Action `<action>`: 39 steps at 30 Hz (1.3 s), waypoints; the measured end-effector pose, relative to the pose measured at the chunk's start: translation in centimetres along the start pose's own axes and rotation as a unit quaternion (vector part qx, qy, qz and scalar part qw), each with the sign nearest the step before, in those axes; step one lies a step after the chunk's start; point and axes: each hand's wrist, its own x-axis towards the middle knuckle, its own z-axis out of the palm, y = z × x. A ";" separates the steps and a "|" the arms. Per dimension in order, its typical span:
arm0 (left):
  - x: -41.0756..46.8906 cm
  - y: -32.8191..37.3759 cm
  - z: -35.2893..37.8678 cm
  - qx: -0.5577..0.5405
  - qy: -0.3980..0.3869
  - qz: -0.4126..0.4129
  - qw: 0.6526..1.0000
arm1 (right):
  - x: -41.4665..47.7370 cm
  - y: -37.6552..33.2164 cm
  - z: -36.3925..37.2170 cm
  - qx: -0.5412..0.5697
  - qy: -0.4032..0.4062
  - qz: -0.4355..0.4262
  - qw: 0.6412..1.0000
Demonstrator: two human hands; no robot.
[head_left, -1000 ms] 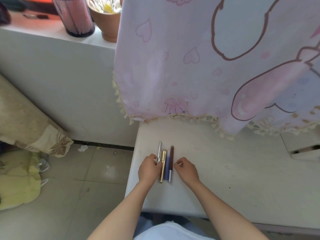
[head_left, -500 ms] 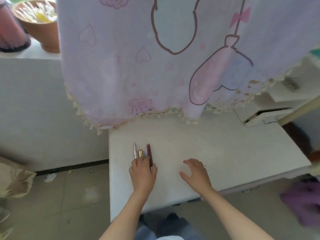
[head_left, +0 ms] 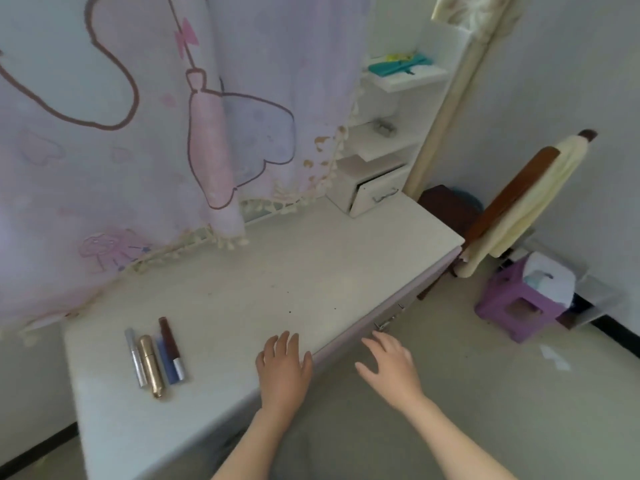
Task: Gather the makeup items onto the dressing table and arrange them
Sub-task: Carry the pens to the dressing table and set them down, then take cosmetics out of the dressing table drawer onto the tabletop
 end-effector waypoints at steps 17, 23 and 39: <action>-5.7 18.5 6.8 -0.060 0.008 -0.125 0.990 | -5.2 20.7 -3.7 0.046 0.012 0.006 0.999; -2.8 18.6 8.1 -0.062 0.003 -0.191 0.980 | -0.7 20.5 -4.3 0.050 -0.021 -0.053 0.997; 8.5 19.1 9.6 -0.034 -0.021 -0.284 0.958 | 13.7 21.5 -2.6 0.401 -0.154 0.103 0.897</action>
